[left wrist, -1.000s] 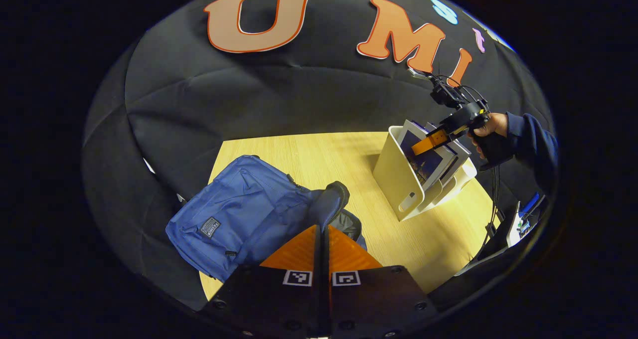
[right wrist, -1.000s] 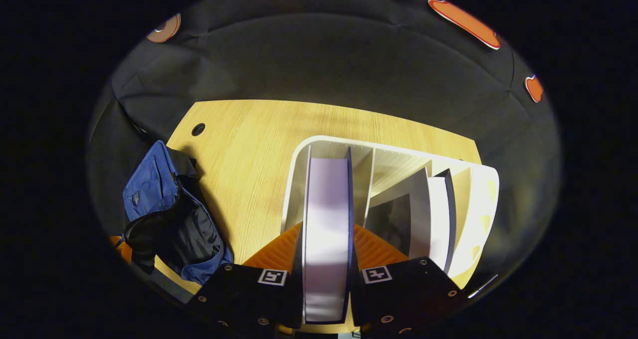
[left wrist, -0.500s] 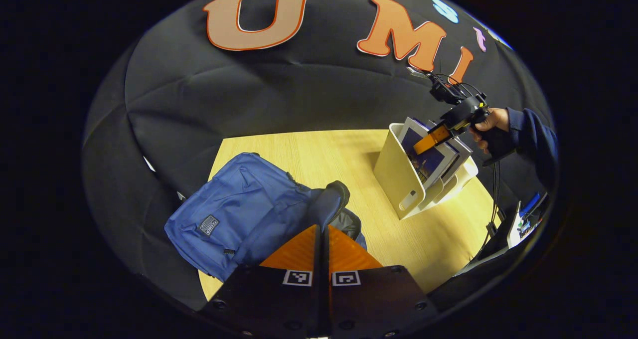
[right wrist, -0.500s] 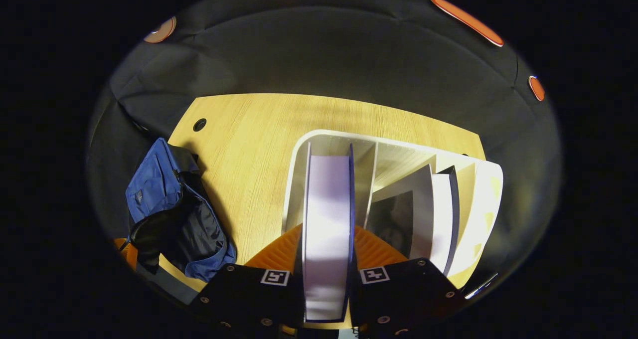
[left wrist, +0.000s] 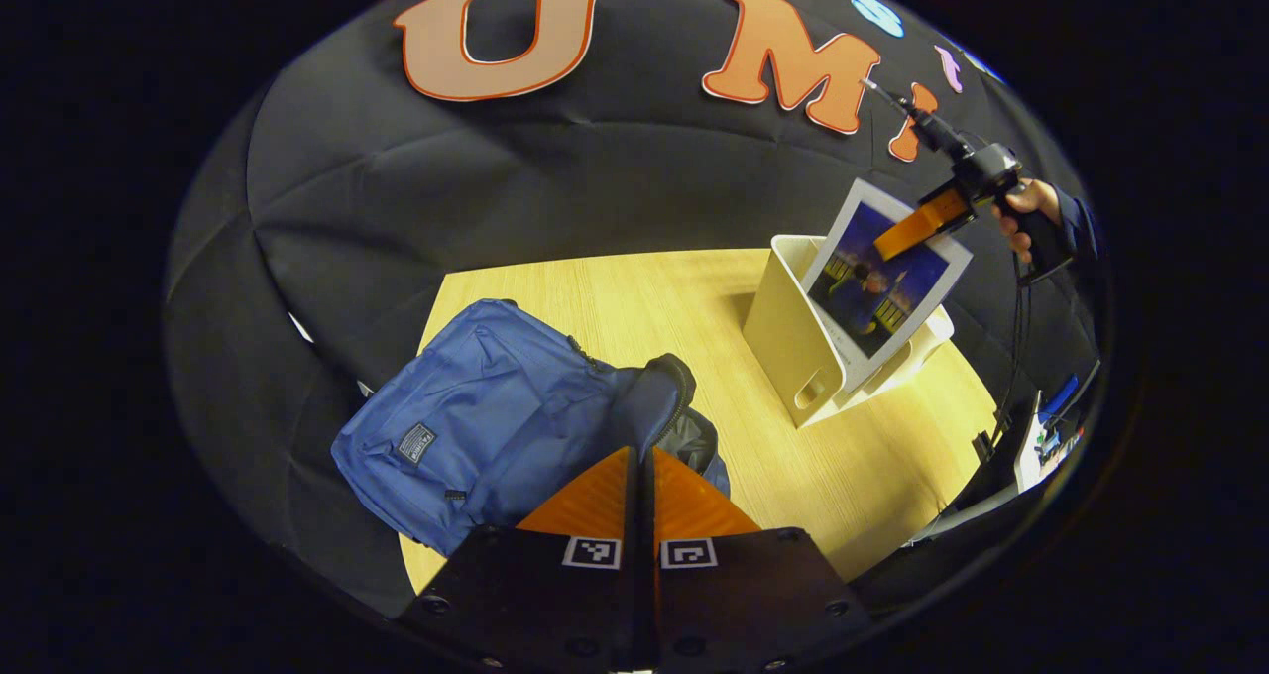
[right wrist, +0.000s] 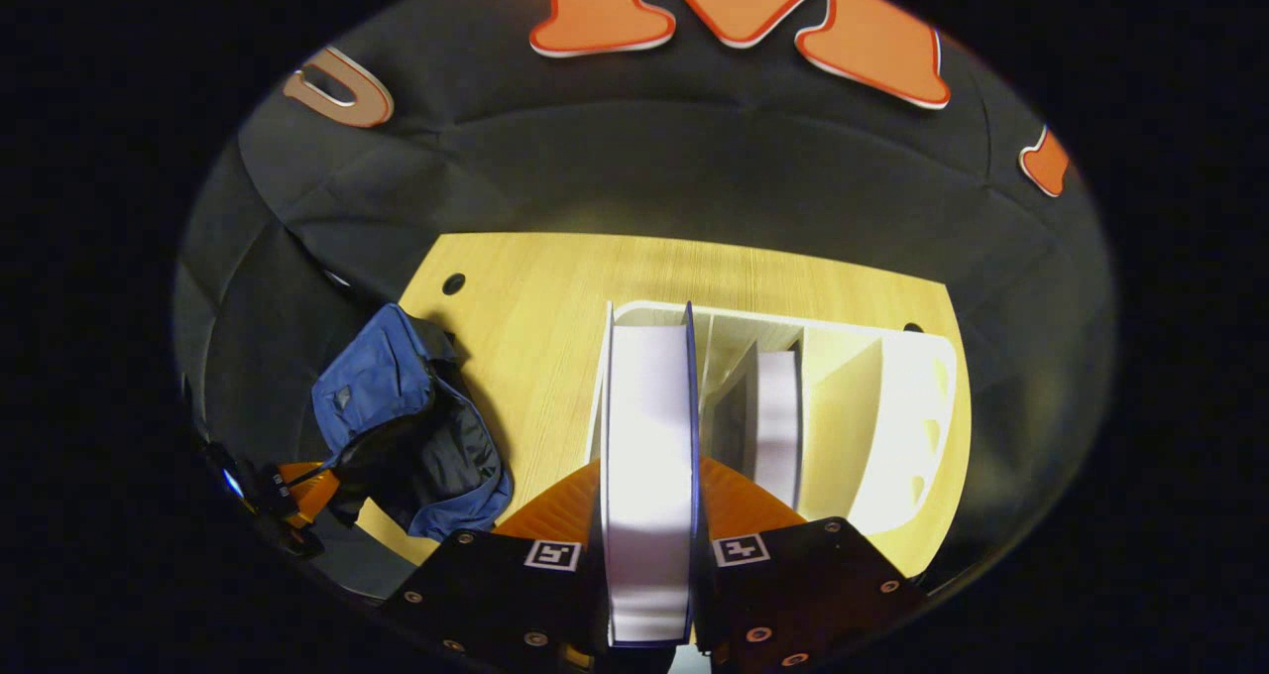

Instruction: Open the schoolbag, grab two books from the bookshelf and put them into the schoolbag.

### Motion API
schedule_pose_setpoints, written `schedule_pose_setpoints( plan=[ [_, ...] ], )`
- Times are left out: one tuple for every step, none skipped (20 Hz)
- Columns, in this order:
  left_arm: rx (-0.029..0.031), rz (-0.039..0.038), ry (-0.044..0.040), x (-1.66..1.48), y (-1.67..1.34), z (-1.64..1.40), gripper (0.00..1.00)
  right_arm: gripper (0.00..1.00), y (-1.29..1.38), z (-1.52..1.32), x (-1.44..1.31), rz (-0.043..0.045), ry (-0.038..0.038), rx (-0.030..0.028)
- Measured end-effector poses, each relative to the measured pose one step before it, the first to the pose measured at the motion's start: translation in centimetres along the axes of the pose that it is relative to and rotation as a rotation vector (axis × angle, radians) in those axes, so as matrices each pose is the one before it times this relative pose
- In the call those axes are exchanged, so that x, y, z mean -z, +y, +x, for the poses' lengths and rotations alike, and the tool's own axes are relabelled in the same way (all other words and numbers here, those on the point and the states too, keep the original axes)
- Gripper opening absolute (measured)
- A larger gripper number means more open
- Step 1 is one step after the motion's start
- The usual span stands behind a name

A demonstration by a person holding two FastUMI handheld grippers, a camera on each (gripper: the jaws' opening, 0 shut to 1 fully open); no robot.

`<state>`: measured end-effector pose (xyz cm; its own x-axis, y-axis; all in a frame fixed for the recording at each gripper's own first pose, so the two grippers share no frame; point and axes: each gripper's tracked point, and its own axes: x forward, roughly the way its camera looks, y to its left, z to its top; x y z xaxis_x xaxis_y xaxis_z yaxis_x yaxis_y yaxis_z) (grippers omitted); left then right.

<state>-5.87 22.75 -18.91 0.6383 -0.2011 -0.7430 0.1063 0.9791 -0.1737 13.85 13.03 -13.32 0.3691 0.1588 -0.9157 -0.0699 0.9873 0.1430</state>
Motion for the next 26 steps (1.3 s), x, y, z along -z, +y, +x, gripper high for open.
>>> schedule_pose_setpoints(
  plan=[
    [-0.00319,0.00022,0.00001,-0.106,0.021,-0.069,0.01,0.33,-0.044,-1.625,-0.502,-0.00032,-0.02400,-0.01083],
    [-0.00427,0.00079,-0.00005,-0.136,0.077,-0.091,0.01,0.34,0.029,-1.545,-0.588,0.00810,-0.02794,-0.01423],
    [-0.00378,-0.00182,-0.00129,-0.074,0.142,-0.014,0.01,0.34,-0.075,-1.232,-0.540,0.01450,-0.02906,-0.01851],
    [-0.00148,-0.00159,0.00167,-0.073,0.093,-0.048,0.01,0.33,0.188,-1.297,-0.567,0.02254,-0.02562,-0.02321],
    [-0.00251,-0.00009,-0.00027,-0.035,0.126,-0.049,0.01,0.33,0.324,-1.293,-0.445,0.02829,-0.02536,-0.02838],
    [-0.00304,-0.00073,0.00005,-0.199,0.166,-0.081,0.01,0.32,0.521,-1.097,-0.453,0.03488,-0.02453,-0.03247],
    [-0.00429,-0.00150,0.00051,-0.048,0.122,-0.048,0.01,0.32,0.213,-0.427,-0.094,0.02430,-0.01563,-0.02694],
    [-0.00587,-0.00353,0.00170,-0.094,0.183,0.005,0.01,0.32,0.275,-0.420,0.014,0.02472,-0.01703,-0.02440],
    [-0.00227,-0.00113,0.00372,-0.071,0.081,-0.020,0.01,0.32,0.826,-0.492,0.291,0.02563,-0.01316,-0.02189],
    [-0.00249,0.00323,0.00268,-0.240,0.093,-0.058,0.01,0.32,0.780,-0.043,0.398,0.01594,-0.01231,-0.02810],
    [-0.00317,0.00461,0.00380,-0.018,0.204,-0.099,0.01,0.32,0.810,0.108,0.518,0.02194,-0.00496,-0.02582],
    [-0.00262,0.00379,0.00224,-0.318,0.183,-0.185,0.01,0.32,0.756,0.278,0.988,0.01581,0.00248,-0.02786],
    [-0.00303,0.00751,0.00430,-0.256,0.087,-0.119,0.01,0.32,0.825,0.509,0.924,0.02018,0.00615,-0.02911],
    [-0.00229,0.00962,-0.00014,-0.397,0.195,-0.023,0.01,0.32,0.784,0.685,1.092,0.01852,0.01233,-0.03071],
    [-0.00010,0.00622,0.00085,-0.398,0.088,-0.090,0.01,0.32,0.965,0.735,1.089,0.02320,0.01353,-0.02806],
    [-0.00105,0.00210,0.00330,-0.376,0.178,-0.035,0.01,0.32,0.740,0.976,1.213,0.01760,0.00937,-0.02608],
    [-0.00585,0.00244,0.00457,-0.199,0.341,-0.146,0.00,0.33,0.084,0.767,1.226,0.01776,0.01346,-0.01364],
    [-0.00985,0.00419,0.00453,-0.256,0.350,0.029,0.01,0.32,0.074,0.833,1.204,0.01395,0.00807,-0.00709],
    [-0.00930,0.00515,0.00294,-0.332,0.318,-0.097,0.01,0.32,0.020,0.667,1.279,0.01760,0.00524,-0.00672],
    [-0.00553,0.00289,0.00278,-0.304,0.185,-0.030,0.01,0.32,0.007,0.575,1.010,0.02366,0.00481,-0.01012],
    [-0.00235,0.00272,0.00000,-0.252,0.071,-0.035,0.01,0.32,0.074,0.535,0.819,0.02879,0.00420,-0.01101],
    [-0.00233,0.00282,0.00389,-0.255,0.020,0.054,0.00,0.32,0.055,0.841,1.061,0.02145,0.00609,-0.00963],
    [-0.00192,0.00194,0.00428,-0.059,0.073,-0.043,0.00,0.32,0.089,0.783,0.801,0.01737,0.00257,0.00274],
    [-0.00145,0.00065,0.00415,-0.119,-0.001,0.052,0.00,0.32,-0.256,0.959,0.914,0.00767,0.00391,0.00707],
    [-0.00055,0.00039,0.00292,-0.102,0.078,-0.027,0.00,0.32,0.008,1.151,0.944,0.01409,-0.00073,0.00780],
    [-0.00204,-0.00096,0.00151,-0.316,-0.130,0.055,0.00,0.32,-0.077,0.987,0.855,0.01881,0.00268,0.00072]
  ],
)
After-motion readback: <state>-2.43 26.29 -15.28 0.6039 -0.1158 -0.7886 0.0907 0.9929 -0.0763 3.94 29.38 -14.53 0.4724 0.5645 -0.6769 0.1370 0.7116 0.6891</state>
